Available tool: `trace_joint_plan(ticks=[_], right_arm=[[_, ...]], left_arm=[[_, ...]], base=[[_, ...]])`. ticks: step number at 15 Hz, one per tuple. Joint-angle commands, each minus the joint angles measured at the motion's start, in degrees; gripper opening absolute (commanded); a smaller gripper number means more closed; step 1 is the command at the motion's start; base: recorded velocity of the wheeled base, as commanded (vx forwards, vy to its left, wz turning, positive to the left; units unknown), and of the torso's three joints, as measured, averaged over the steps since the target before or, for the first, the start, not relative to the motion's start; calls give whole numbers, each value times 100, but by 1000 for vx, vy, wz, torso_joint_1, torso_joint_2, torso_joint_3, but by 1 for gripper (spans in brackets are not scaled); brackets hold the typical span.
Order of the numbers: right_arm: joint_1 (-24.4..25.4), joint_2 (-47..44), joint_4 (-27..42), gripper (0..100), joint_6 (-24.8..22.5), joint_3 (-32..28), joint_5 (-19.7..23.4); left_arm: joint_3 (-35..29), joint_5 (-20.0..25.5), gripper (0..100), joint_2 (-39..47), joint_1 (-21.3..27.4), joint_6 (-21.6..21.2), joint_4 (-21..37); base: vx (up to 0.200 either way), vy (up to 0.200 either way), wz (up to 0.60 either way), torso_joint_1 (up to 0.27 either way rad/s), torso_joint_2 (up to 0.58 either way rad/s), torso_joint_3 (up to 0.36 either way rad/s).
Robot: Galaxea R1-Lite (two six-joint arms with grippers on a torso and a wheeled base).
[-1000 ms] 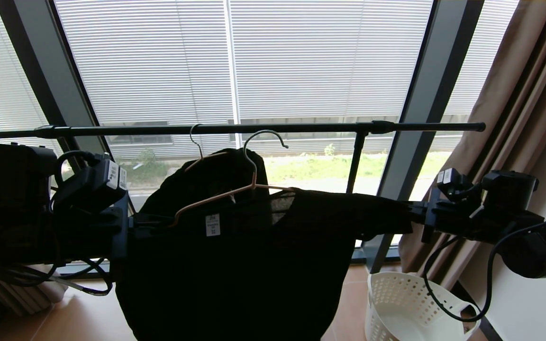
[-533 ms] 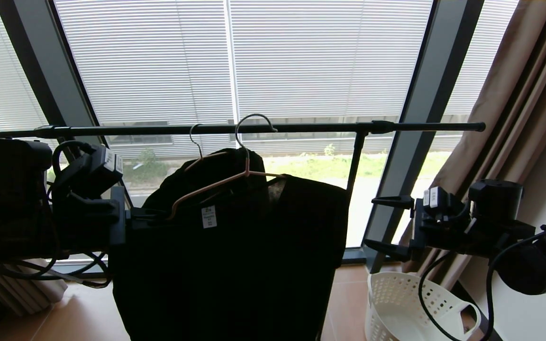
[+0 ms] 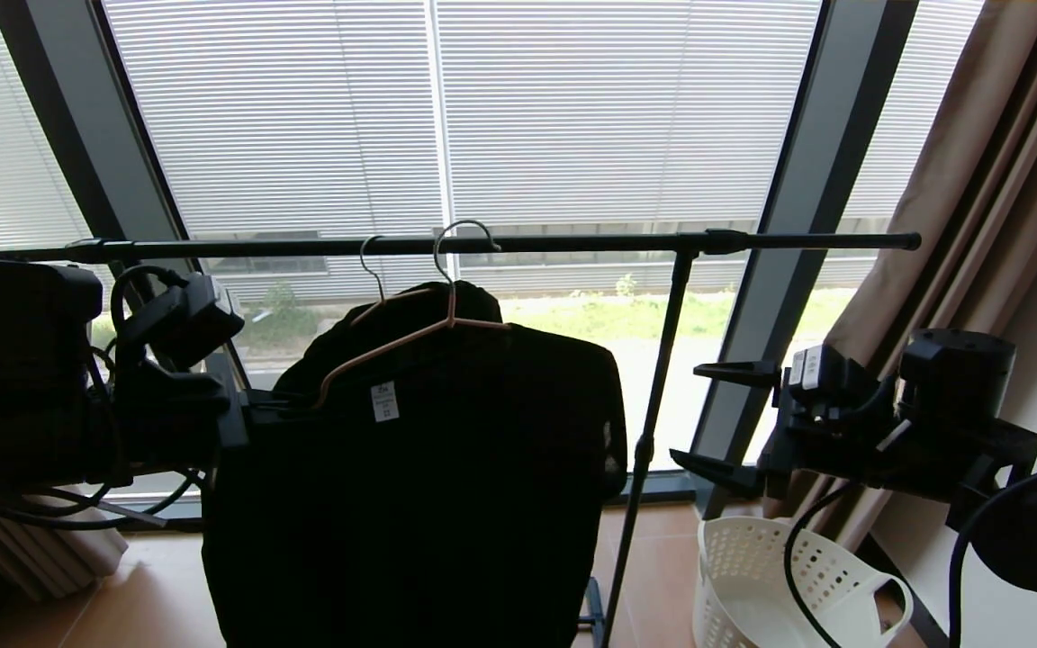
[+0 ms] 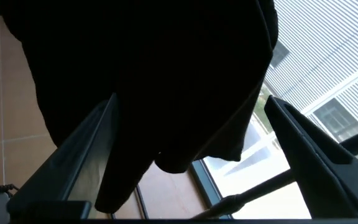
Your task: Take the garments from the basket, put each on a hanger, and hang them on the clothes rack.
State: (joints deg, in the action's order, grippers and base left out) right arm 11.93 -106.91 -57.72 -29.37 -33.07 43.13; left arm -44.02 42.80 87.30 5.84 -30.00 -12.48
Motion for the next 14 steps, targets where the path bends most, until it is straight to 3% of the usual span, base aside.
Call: trace_joint_plan(ticks=[1,3,7,12,14], right_arm=[[459,223,-37,100,282,11,-516],[556,223,-37,100,405,-15,-797],[564,188,-37,100,432,-50,-903],[564,162,-37,100,423,-85,-903],[564,153,-37,100,423,-85,-938]], left_arm=[[-19,-140,0,147,-4,73,-17],[-124,-387,0,279,5,214,-17],[-432,-650,0,385,172,1014,-52],[-423,-1802,0,683,989,1858,-1019],[-432,-1986,0,929,1095,1981,-1309]], base=[[0,0,0,0,0,0],[0,0,0,0,0,0],[0,0,0,0,0,0],[0,0,0,0,0,0],[0,0,0,0,0,0]])
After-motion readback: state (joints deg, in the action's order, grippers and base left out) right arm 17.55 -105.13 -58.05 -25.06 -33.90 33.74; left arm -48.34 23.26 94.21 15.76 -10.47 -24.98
